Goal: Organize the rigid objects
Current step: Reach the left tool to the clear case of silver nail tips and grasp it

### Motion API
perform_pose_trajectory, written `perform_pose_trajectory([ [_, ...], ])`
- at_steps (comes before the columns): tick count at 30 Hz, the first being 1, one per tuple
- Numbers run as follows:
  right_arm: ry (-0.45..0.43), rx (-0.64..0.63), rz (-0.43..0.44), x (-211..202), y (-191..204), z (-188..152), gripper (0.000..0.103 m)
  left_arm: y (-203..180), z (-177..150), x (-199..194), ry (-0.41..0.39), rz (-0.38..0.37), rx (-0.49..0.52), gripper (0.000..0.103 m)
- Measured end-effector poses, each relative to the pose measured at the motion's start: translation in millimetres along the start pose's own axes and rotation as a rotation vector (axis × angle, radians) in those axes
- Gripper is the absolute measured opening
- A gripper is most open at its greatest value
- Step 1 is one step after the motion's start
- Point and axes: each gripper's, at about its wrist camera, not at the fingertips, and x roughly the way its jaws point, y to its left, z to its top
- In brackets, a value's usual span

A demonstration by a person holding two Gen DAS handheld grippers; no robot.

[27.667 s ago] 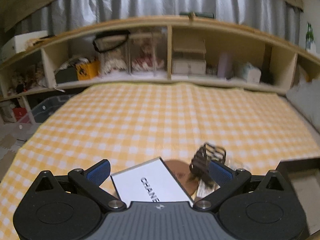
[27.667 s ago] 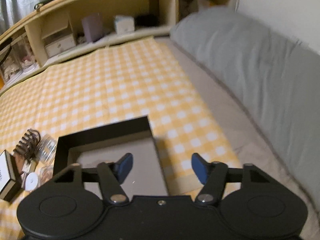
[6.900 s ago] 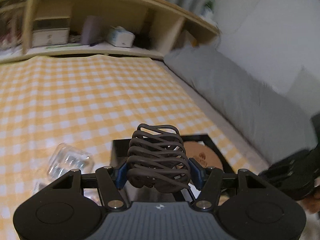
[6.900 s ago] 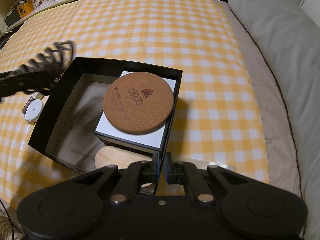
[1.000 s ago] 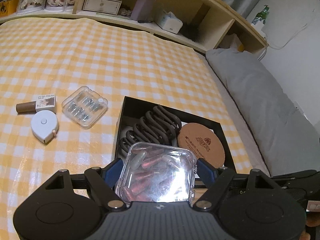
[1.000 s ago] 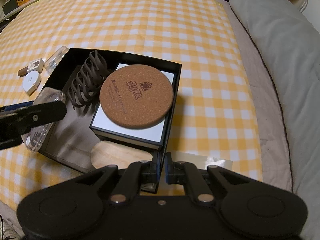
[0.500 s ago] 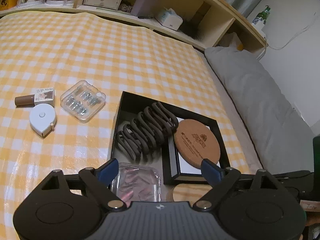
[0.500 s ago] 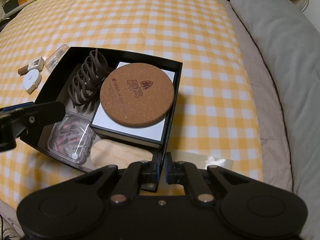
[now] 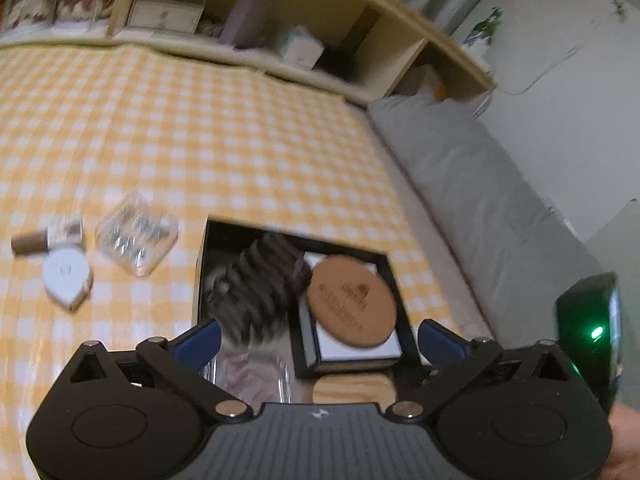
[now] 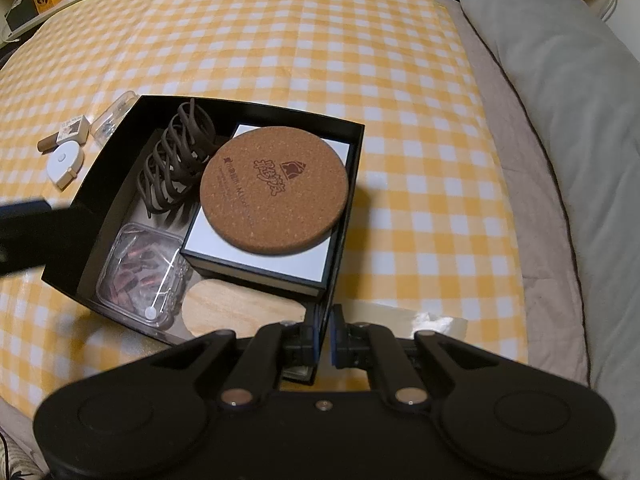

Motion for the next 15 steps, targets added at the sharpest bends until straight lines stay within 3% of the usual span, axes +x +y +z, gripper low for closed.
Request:
perform_pose_trajectory([
  [7, 0.002, -0.009, -0.002, 0.1, 1.6, -1.1, 0.006, 23.5, 26.8, -5.9, -0.100, 0.022, 0.042, 0.103],
  [15, -0.001, -0.007, 0.007, -0.4, 0.6, -1.7, 0.006, 77.5, 40.1, 23.0, -0.099, 0.103, 0.122, 0.103],
])
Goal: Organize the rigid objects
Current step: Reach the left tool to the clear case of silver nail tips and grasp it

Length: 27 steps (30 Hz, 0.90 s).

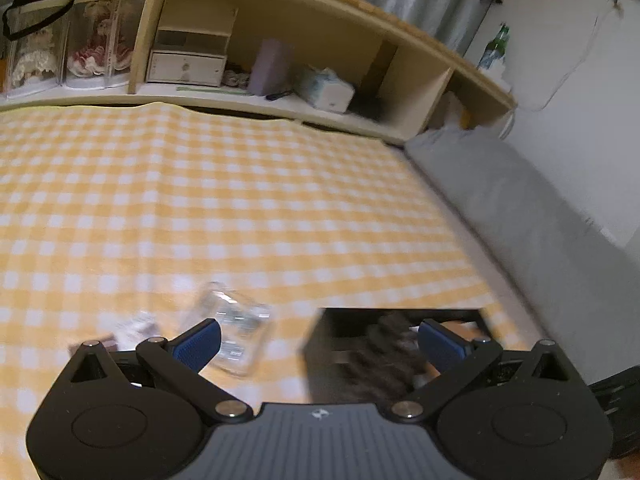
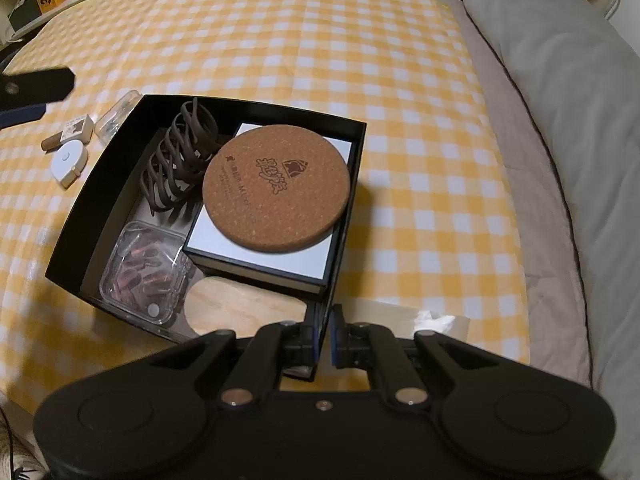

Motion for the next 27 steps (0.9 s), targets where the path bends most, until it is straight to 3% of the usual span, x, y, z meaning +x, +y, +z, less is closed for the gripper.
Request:
perform_pose_trajectory([
  [3, 0.000, -0.004, -0.001, 0.8, 0.6, 0.1, 0.006, 17.8, -0.3, 16.1, 0.020, 0.029, 0.051, 0.103],
  [7, 0.000, -0.002, 0.006, 0.6, -0.6, 0.0, 0.006, 34.5, 1.2, 35.6, 0.048, 0.014, 0.137, 0.103],
  [17, 0.002, 0.016, 0.001, 1.1, -1.2, 2.1, 0.005, 35.4, -3.2, 87.7, 0.123, 0.082, 0.311, 0.103],
  [27, -0.019, 0.027, -0.025, 4.6, 1.6, 3.3, 0.006, 43.8, -6.3, 106.9, 0.138, 0.136, 0.366, 0.095],
])
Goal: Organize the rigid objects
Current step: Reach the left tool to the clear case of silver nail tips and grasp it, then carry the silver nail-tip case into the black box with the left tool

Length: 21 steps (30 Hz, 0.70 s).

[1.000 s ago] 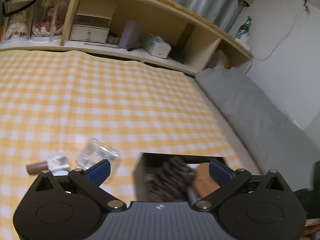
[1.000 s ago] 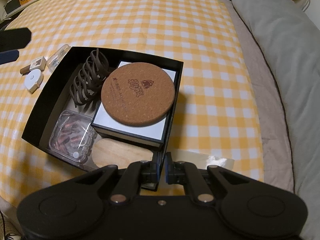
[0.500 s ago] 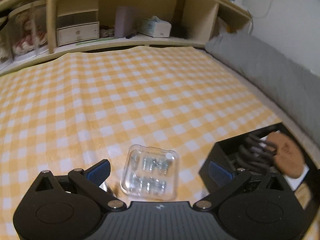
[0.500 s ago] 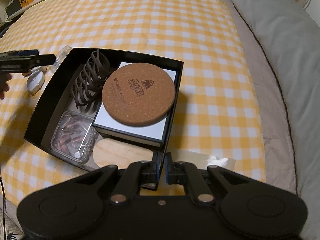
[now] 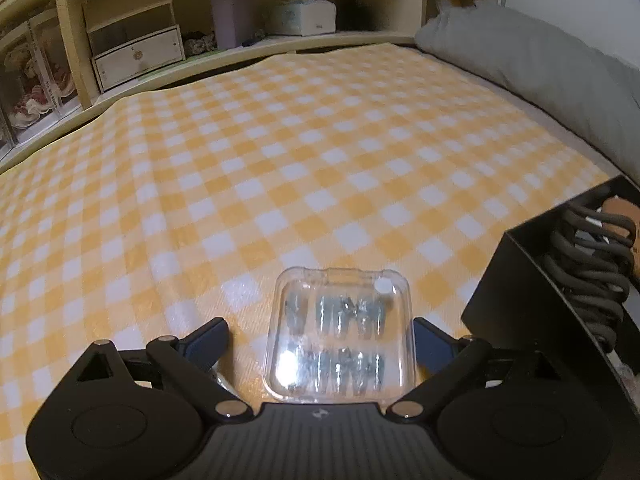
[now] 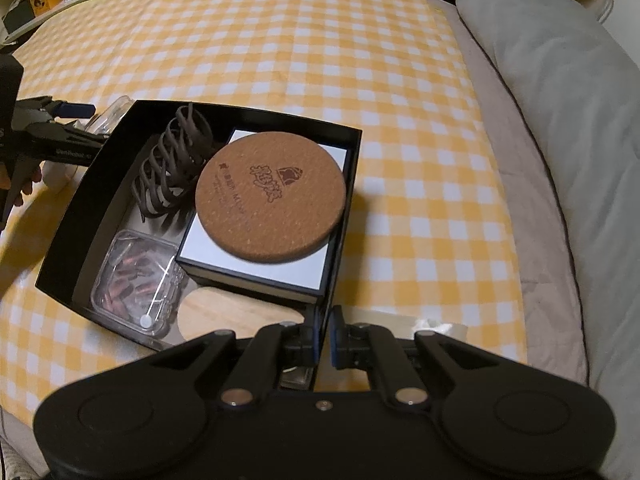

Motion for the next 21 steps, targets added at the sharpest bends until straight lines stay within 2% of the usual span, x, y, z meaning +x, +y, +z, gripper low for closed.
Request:
perform_pose_trajectory([
  [4, 0.002, 0.050, 0.028, 0.6, -7.1, 2.1, 0.006, -2.7, 1.2, -0.1, -0.017, -0.009, 0.005, 0.084],
  [6, 0.002, 0.071, 0.045, 1.4, -11.0, 2.2, 0.006, -4.7, 2.8, -2.2, -0.023, -0.016, -0.009, 0.073],
  [12, 0.037, 0.095, 0.070, 13.9, -13.8, 0.7, 0.005, -1.7, -5.6, -12.6, -0.023, -0.019, -0.050, 0.073],
  [16, 0.044, 0.098, 0.070, 16.8, -13.2, 1.0, 0.005, 6.1, -10.1, -24.7, -0.059, -0.034, -0.130, 0.073],
  [21, 0.062, 0.147, 0.082, 24.9, -17.2, 0.9, 0.005, 7.0, -5.3, -46.0, -0.101, -0.051, -0.174, 0.073],
])
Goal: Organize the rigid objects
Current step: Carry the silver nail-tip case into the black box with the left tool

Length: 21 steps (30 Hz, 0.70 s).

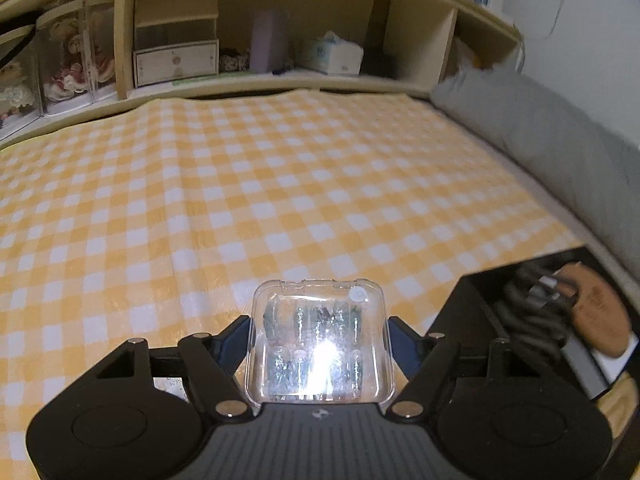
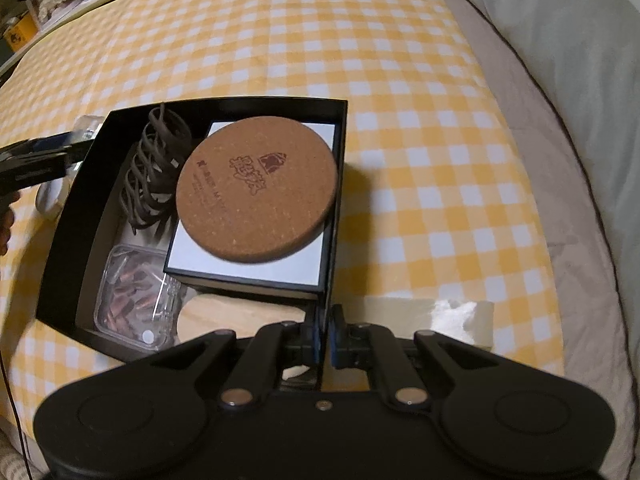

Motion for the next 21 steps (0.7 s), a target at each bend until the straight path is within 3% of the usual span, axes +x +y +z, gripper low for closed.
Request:
perform_pose_trajectory([
  [11, 0.008, 0.021, 0.006, 3.8, -4.2, 3.0, 0.005, -27.4, 4.0, -58.9, -0.018, -0.079, -0.002, 0.073],
  [21, 0.010, 0.030, -0.019, 4.9, 0.8, 2.4, 0.005, -74.3, -5.3, -93.6, 0.068, -0.187, -0.080, 0.073],
])
